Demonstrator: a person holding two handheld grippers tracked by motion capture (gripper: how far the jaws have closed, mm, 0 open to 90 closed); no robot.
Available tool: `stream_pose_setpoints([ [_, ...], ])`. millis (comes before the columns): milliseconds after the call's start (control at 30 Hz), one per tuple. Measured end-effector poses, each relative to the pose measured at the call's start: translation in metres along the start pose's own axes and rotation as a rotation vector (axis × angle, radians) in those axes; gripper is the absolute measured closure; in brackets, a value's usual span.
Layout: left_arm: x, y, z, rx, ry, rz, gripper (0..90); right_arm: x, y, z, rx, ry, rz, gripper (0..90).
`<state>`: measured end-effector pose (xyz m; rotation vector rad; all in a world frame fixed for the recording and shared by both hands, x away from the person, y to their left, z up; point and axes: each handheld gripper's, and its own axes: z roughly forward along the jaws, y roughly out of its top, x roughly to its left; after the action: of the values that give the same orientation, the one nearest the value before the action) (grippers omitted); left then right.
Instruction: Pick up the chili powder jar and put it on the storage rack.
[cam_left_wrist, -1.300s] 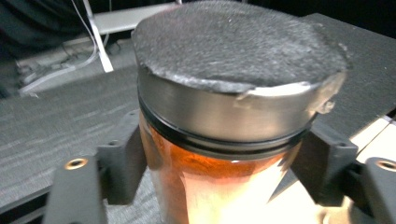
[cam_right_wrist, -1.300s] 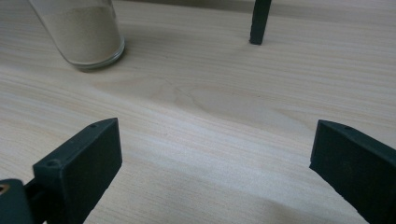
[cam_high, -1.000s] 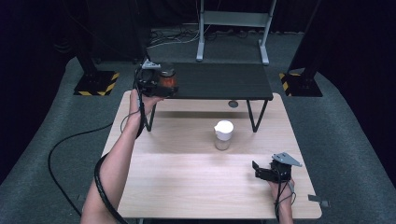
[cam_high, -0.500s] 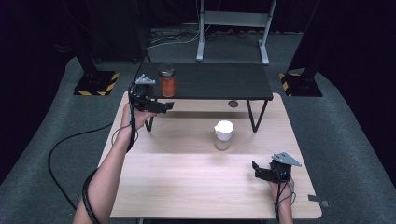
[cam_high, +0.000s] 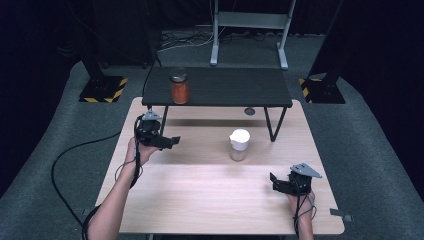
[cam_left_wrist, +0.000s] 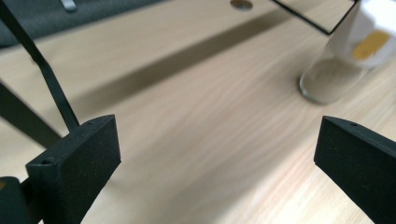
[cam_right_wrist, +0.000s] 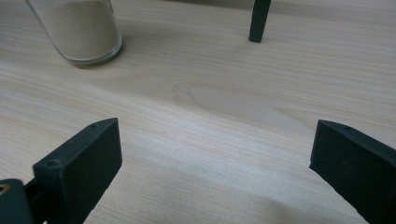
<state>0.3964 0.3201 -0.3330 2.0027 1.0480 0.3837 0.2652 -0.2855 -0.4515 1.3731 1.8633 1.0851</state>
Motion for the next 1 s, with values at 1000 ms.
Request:
stream_pose_setpoints([
  [1000,-0.021,-0.117,0.026,0.052,0.036,-0.082,0.4,0.004,0.002,0.001,0.014,-0.015,-0.014,1.2],
])
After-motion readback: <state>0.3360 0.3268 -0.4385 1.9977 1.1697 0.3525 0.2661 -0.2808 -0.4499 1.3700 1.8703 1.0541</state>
